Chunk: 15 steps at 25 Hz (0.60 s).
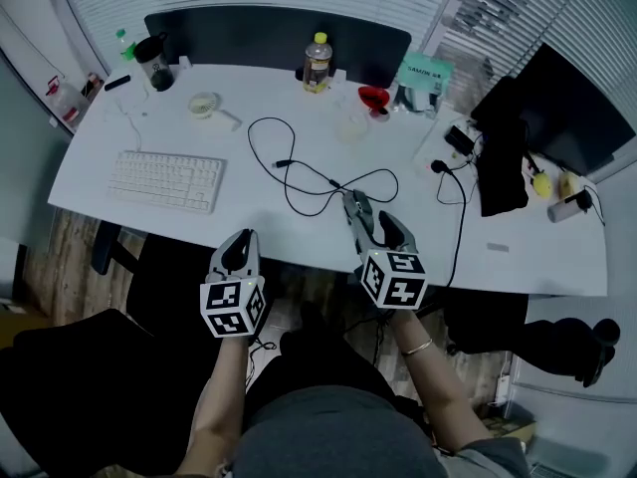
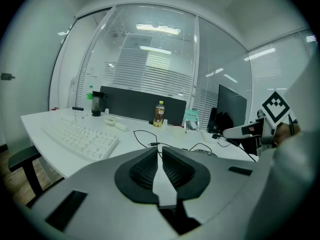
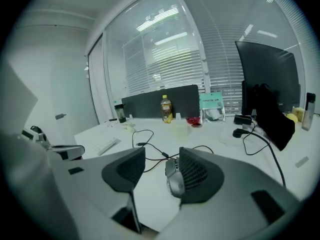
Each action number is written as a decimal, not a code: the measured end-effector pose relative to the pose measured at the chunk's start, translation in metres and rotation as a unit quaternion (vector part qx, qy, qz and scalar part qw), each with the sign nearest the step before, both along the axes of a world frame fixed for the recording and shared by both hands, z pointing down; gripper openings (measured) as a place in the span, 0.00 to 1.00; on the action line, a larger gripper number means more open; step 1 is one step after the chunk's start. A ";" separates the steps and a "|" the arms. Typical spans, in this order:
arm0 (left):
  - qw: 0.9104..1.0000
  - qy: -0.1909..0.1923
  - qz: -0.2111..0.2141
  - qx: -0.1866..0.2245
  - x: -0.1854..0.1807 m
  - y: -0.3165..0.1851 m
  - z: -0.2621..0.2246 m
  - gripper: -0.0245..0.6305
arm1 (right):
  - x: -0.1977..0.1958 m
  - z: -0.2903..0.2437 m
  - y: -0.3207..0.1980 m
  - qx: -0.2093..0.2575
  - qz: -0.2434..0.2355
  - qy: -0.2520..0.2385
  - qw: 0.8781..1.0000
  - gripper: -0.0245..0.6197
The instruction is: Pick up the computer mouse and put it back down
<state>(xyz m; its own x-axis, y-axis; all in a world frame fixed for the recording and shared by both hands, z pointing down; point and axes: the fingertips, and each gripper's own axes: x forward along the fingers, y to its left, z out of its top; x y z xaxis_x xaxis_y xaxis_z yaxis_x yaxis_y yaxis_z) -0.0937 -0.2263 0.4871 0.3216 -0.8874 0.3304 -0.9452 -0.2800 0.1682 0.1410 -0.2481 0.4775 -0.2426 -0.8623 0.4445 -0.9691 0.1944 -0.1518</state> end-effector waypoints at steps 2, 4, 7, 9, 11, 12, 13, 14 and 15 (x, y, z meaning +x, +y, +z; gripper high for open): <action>1.000 -0.001 0.002 0.004 0.000 0.004 -0.003 0.10 | -0.001 -0.007 0.008 0.009 0.002 -0.004 1.000 0.35; 1.000 -0.002 0.003 0.006 -0.001 0.008 -0.005 0.10 | -0.002 -0.012 0.015 0.016 0.002 -0.007 1.000 0.33; 1.000 -0.003 0.004 0.009 -0.001 0.013 -0.008 0.10 | -0.005 -0.019 0.025 0.024 0.001 -0.014 1.000 0.30; 1.000 -0.004 0.005 0.012 -0.002 0.017 -0.010 0.10 | -0.006 -0.023 0.032 0.029 0.002 -0.017 0.999 0.26; 1.000 -0.005 0.005 0.014 -0.004 0.021 -0.011 0.10 | -0.008 -0.025 0.039 0.033 0.004 -0.020 0.999 0.22; 1.000 -0.005 0.005 0.015 -0.004 0.023 -0.012 0.10 | -0.008 -0.026 0.042 0.035 0.005 -0.021 0.999 0.21; 1.000 -0.006 0.006 0.015 -0.005 0.025 -0.012 0.10 | -0.009 -0.027 0.045 0.037 0.006 -0.022 0.999 0.19; 1.000 -0.006 0.006 0.015 -0.006 0.027 -0.013 0.10 | -0.009 -0.029 0.048 0.039 0.008 -0.022 0.999 0.18; 1.000 -0.007 0.006 0.016 -0.006 0.029 -0.014 0.10 | -0.008 -0.030 0.051 0.042 0.011 -0.022 0.999 0.16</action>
